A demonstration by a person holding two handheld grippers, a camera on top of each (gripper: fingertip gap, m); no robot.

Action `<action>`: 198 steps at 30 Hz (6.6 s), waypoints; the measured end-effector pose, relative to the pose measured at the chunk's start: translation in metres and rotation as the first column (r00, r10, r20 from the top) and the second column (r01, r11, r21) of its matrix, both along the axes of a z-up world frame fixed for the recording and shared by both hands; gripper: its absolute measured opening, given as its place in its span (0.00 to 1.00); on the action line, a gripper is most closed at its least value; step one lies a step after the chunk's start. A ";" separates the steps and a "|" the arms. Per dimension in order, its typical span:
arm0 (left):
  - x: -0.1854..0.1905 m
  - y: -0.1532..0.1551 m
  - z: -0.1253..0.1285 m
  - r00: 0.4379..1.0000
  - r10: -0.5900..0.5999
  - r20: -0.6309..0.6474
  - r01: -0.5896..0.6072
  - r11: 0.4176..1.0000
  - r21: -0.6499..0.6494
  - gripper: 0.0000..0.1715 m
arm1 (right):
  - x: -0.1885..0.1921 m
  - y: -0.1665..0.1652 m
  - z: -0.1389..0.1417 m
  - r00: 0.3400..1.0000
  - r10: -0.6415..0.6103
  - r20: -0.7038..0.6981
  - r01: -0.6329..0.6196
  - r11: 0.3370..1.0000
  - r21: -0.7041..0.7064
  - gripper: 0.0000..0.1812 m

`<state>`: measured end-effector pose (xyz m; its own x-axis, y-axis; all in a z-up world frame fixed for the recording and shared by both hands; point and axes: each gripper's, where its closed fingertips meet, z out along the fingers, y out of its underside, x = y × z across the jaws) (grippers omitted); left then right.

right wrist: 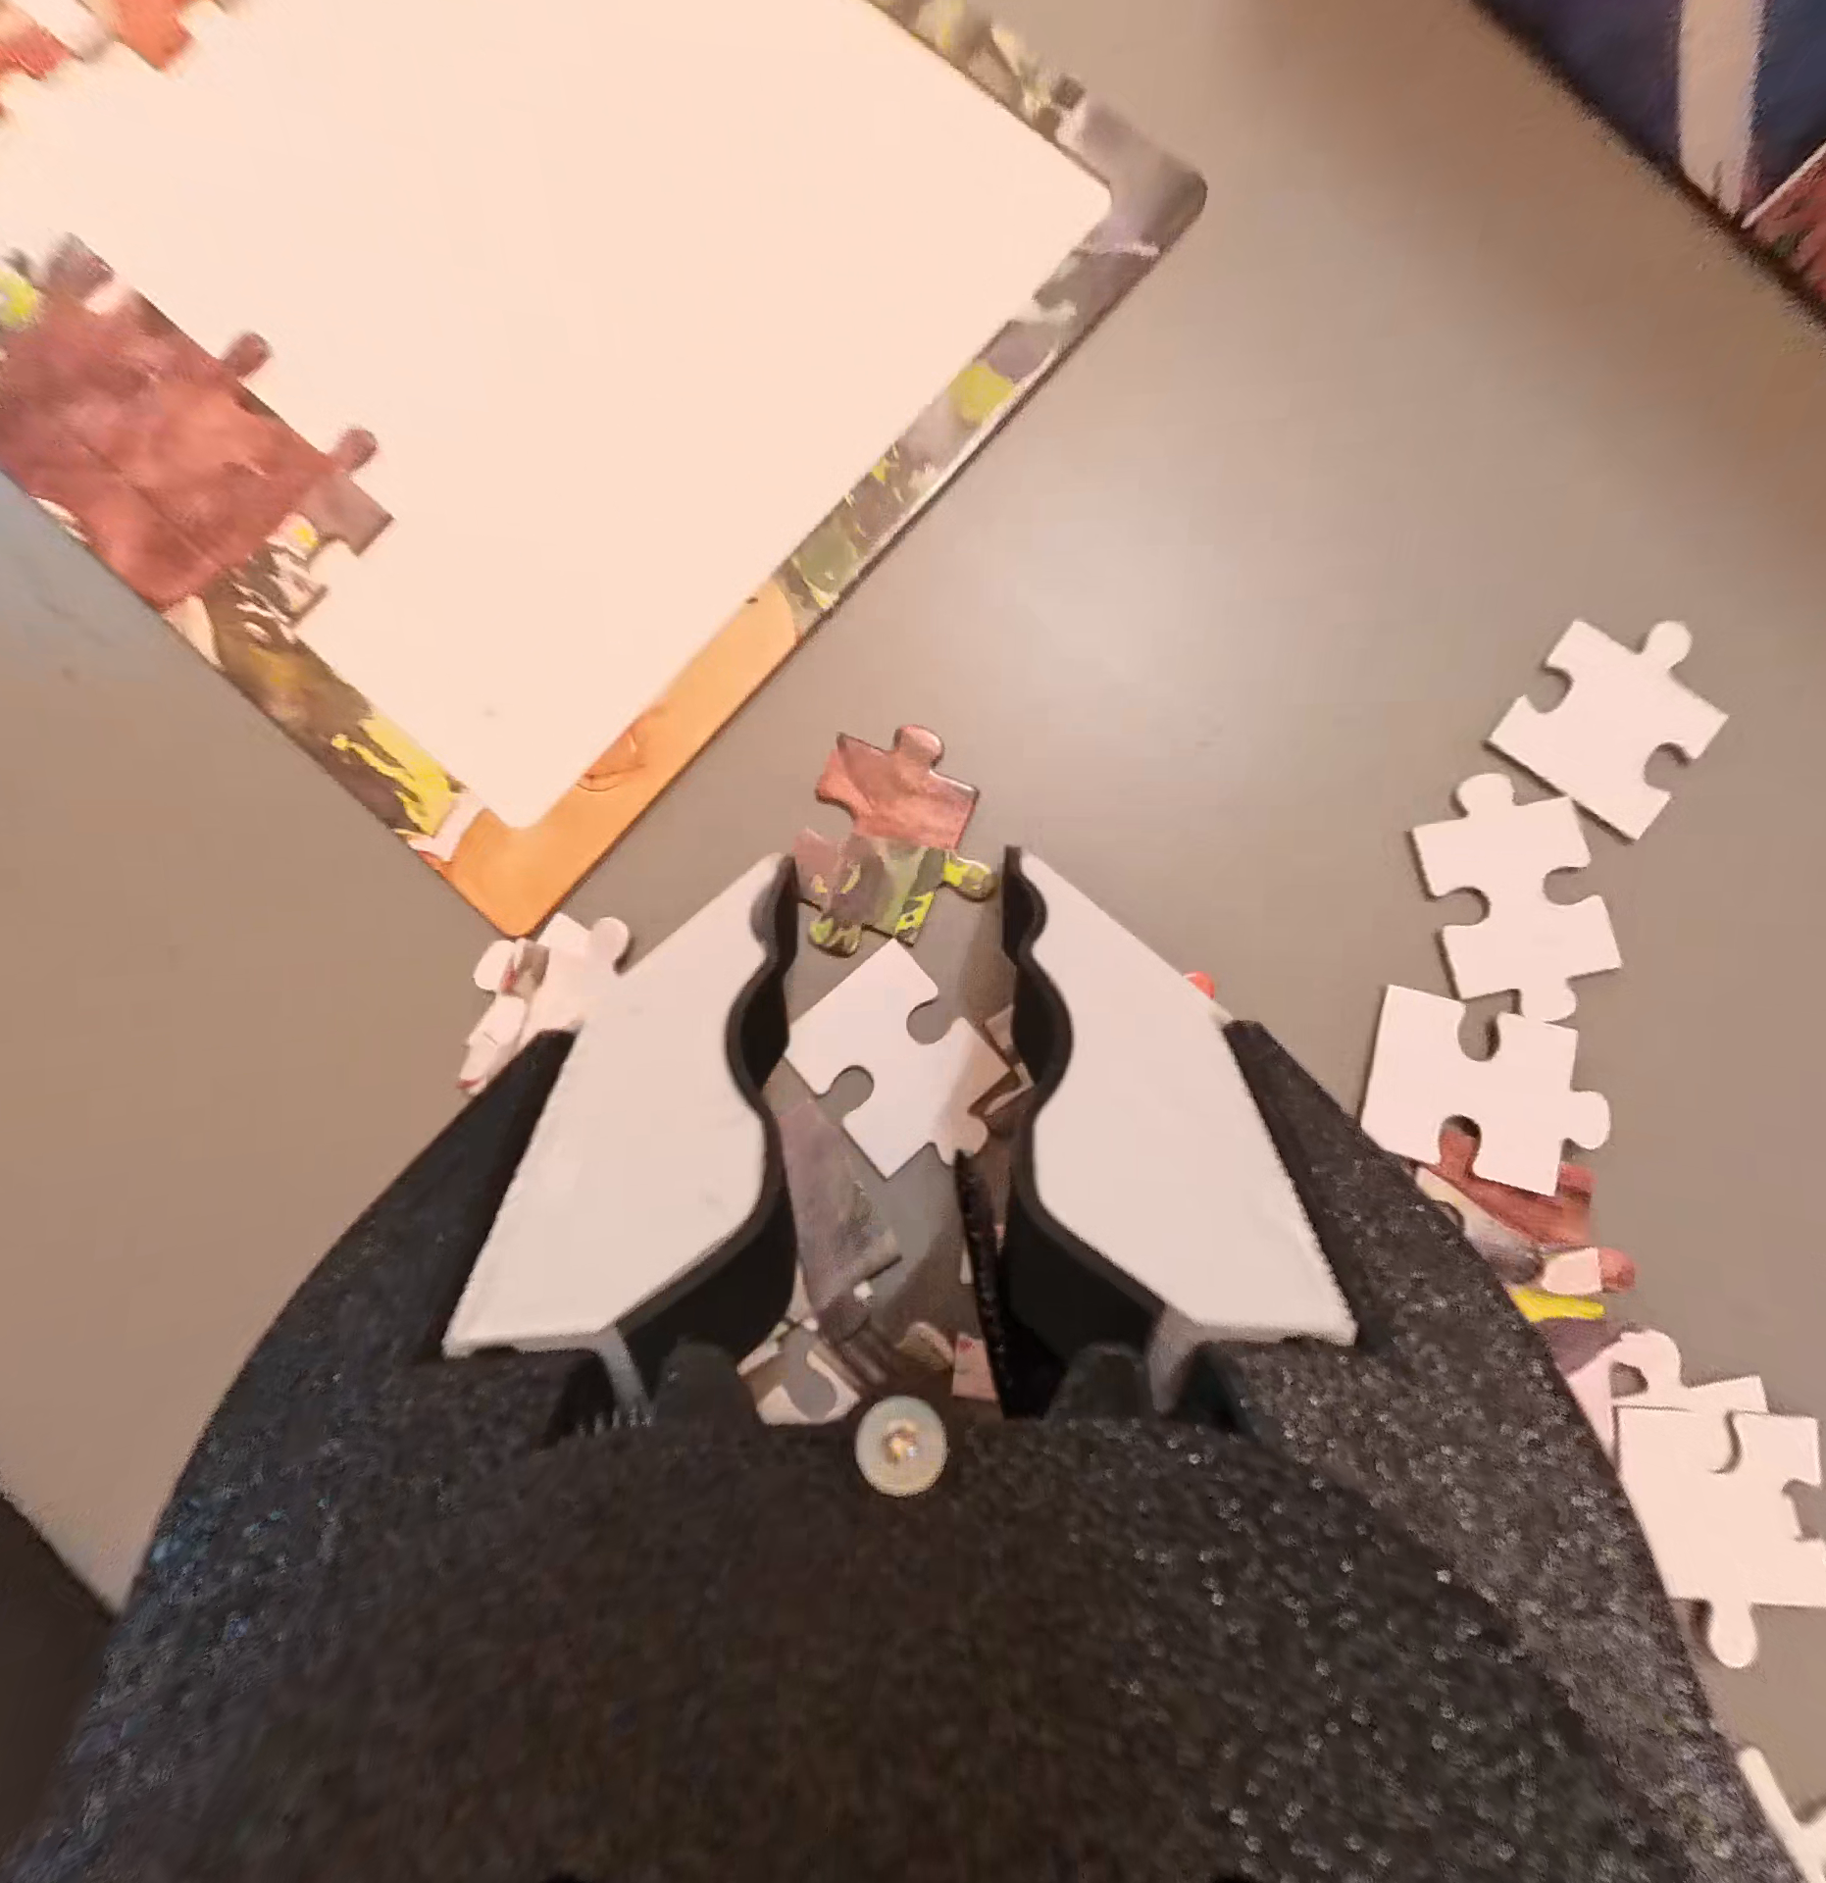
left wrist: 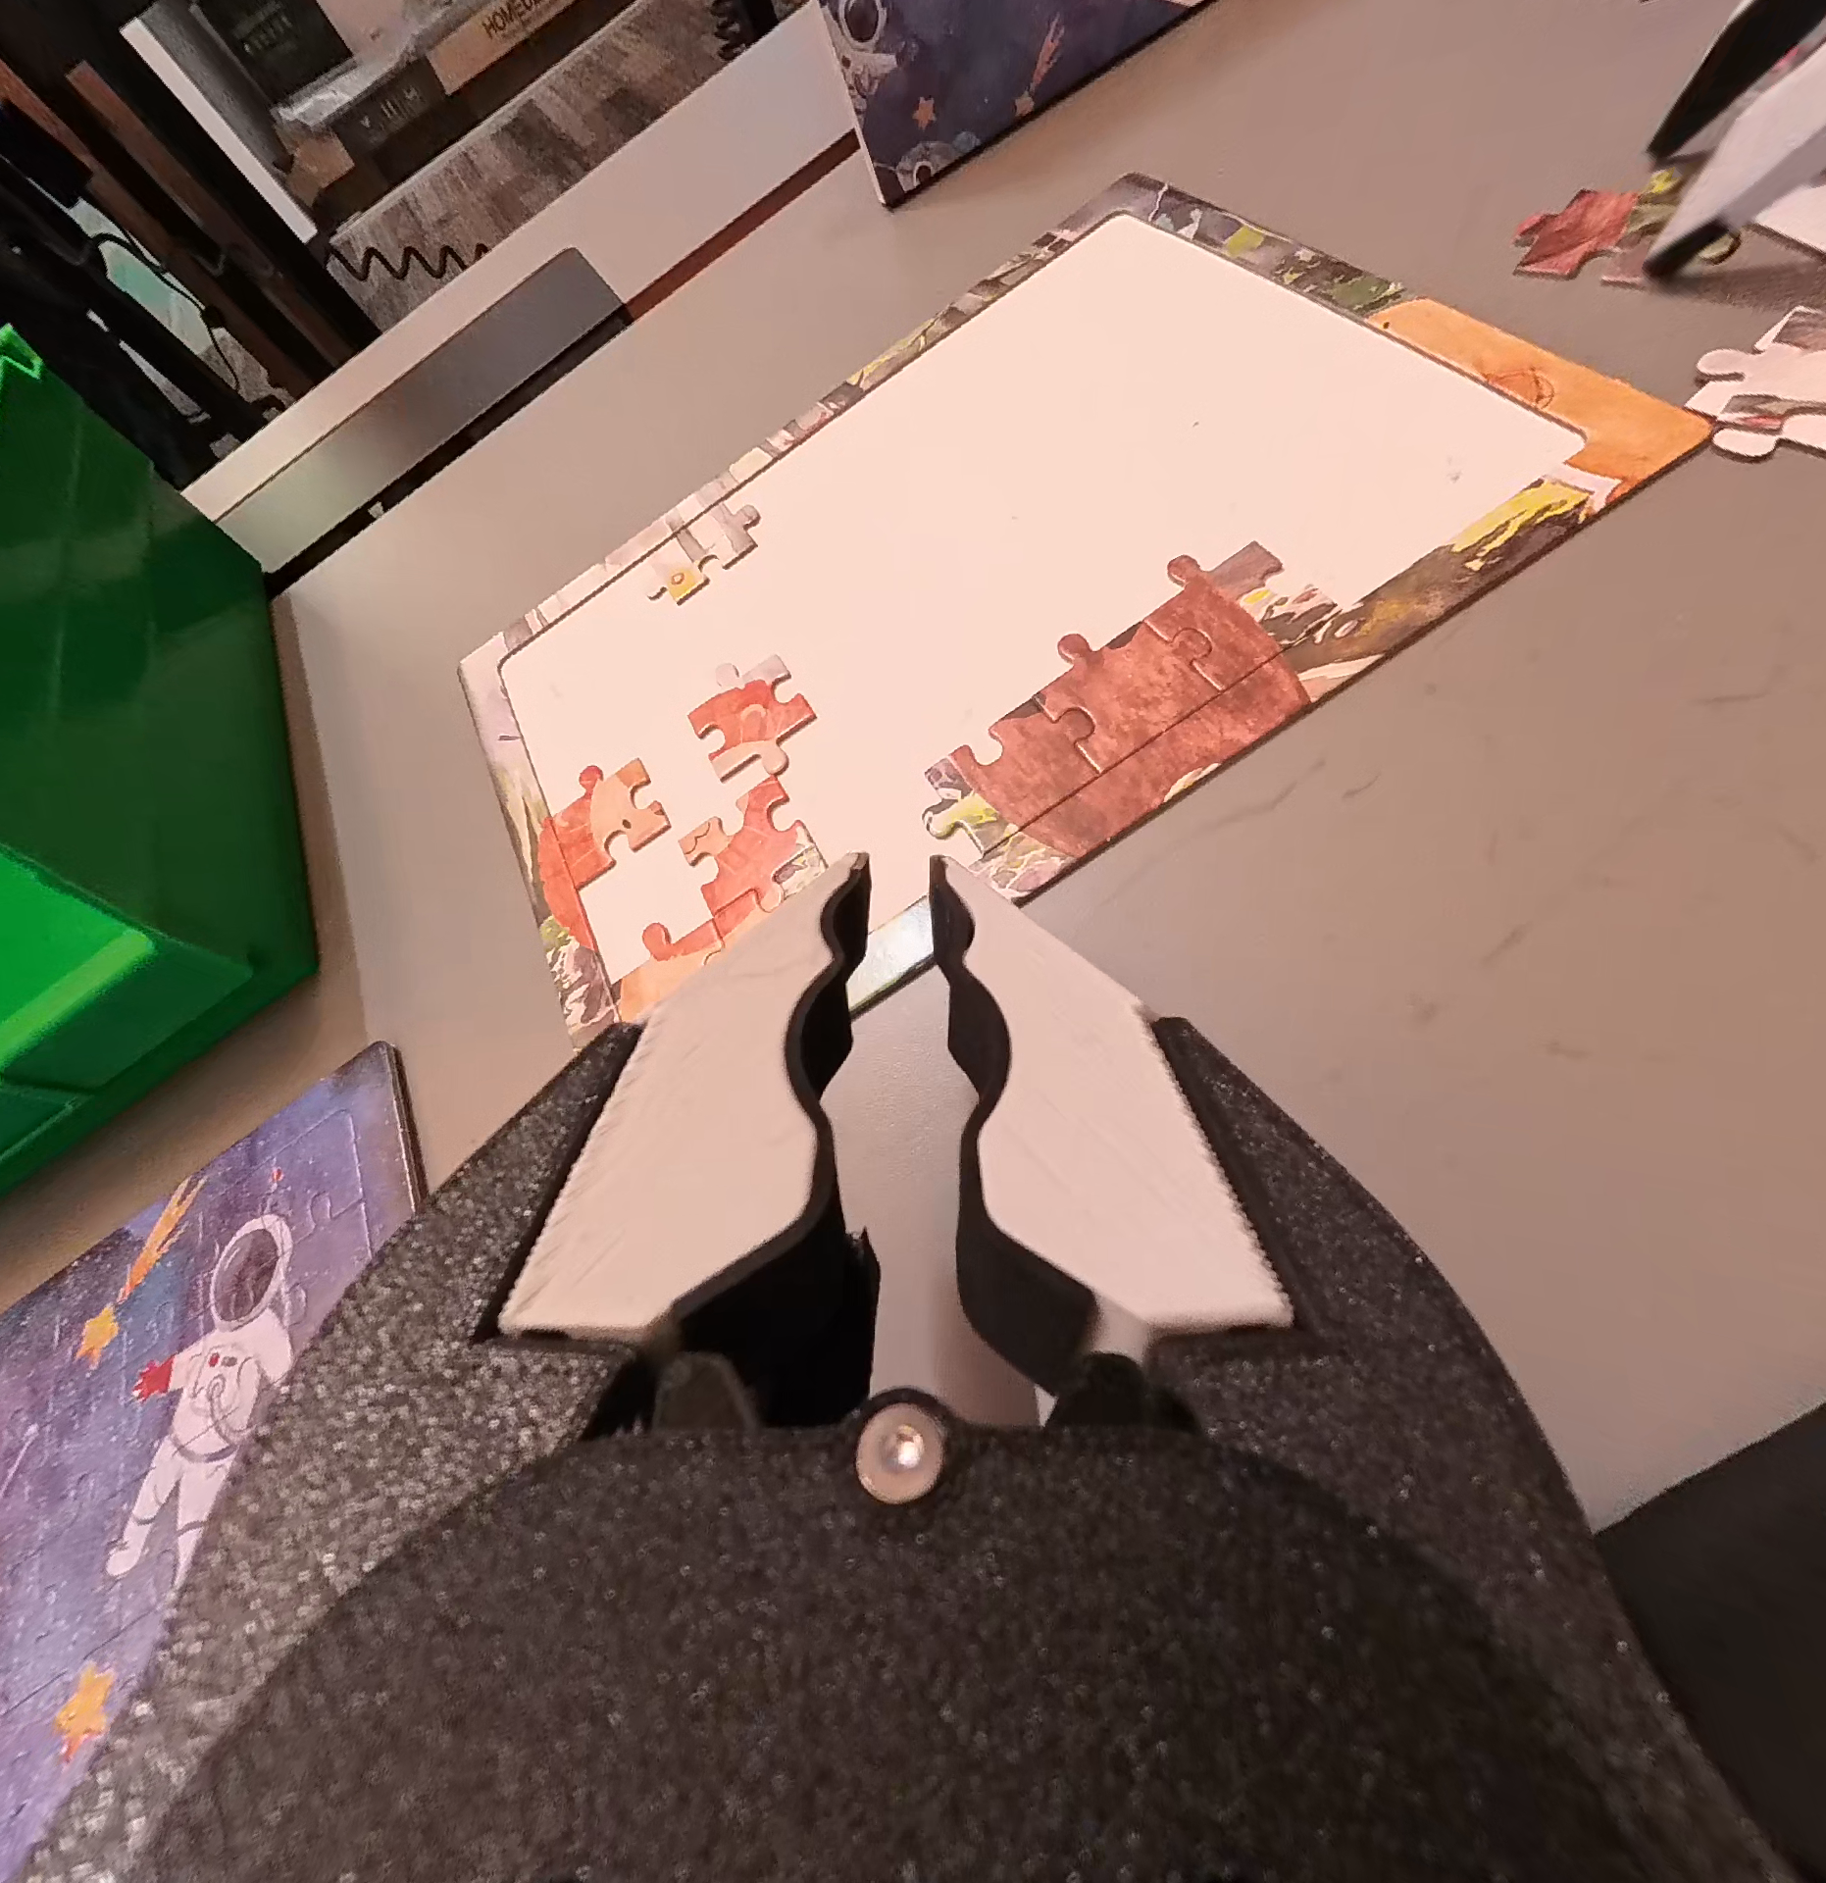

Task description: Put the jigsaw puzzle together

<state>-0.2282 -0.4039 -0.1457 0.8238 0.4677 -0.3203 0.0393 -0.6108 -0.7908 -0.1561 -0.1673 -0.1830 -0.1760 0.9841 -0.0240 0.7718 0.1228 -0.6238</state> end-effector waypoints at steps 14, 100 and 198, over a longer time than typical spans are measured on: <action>0.001 0.000 0.001 1.000 -0.009 0.010 0.009 1.000 0.014 0.06 | 0.002 0.001 0.001 1.000 0.016 0.011 -0.016 0.999 -0.036 0.12; 0.005 0.004 -0.006 0.999 -0.037 0.011 0.038 0.999 -0.023 0.06 | 0.008 0.087 0.040 0.982 0.144 -0.124 -0.148 0.989 -0.028 0.15; 0.007 0.004 -0.010 0.998 -0.046 -0.032 0.043 0.997 -0.071 0.06 | 0.152 0.139 -0.001 0.952 -0.185 0.243 0.170 0.982 0.082 0.23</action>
<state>-0.2217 -0.4000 -0.1555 0.8315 0.4062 -0.3790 -0.0149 -0.6656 -0.7461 -0.0041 -0.0281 -0.1840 0.0055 0.9999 0.0148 0.9141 0.0010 -0.4054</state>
